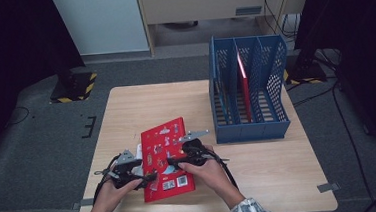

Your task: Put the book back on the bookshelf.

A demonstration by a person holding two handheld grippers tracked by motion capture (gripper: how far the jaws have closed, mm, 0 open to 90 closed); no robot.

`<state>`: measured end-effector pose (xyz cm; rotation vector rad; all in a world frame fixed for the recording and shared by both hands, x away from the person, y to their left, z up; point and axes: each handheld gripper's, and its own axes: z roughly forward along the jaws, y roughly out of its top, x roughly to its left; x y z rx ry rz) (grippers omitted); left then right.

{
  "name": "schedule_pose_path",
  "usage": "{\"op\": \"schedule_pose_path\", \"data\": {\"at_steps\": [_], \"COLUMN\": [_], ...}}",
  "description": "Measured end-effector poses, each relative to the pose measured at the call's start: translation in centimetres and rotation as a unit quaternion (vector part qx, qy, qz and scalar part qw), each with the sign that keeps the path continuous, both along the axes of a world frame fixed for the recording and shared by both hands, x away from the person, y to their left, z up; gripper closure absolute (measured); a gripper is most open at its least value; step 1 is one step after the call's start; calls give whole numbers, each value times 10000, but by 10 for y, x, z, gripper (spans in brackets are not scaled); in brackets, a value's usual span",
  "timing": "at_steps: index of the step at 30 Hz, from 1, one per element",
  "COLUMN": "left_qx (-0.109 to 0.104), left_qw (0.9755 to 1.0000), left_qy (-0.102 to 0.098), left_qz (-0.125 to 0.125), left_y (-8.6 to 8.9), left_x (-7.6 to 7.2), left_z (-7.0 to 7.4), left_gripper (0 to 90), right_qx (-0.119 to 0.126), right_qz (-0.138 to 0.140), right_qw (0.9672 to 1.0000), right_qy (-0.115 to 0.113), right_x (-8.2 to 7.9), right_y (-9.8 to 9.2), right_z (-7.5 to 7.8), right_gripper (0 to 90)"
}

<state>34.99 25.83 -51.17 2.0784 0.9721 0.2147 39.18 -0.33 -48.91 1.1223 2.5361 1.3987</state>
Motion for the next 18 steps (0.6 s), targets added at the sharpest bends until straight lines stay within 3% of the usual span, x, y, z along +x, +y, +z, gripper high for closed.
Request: {"op": "schedule_pose_path", "data": {"at_steps": [6, 18], "left_qx": [27, -214], "left_qw": [9999, 9995], "left_qy": [-6, 212], "left_qz": [121, 125], "left_y": [1, 6], "left_x": [2, 6], "left_z": [-2, -5], "left_gripper": [5, 0], "right_qx": [51, 218], "right_qz": [-24, -52], "right_qw": [10000, 9997], "right_qy": [66, 128], "right_x": [2, 3], "right_y": [2, -1], "right_z": [6, 7], "right_gripper": [417, 461]}}
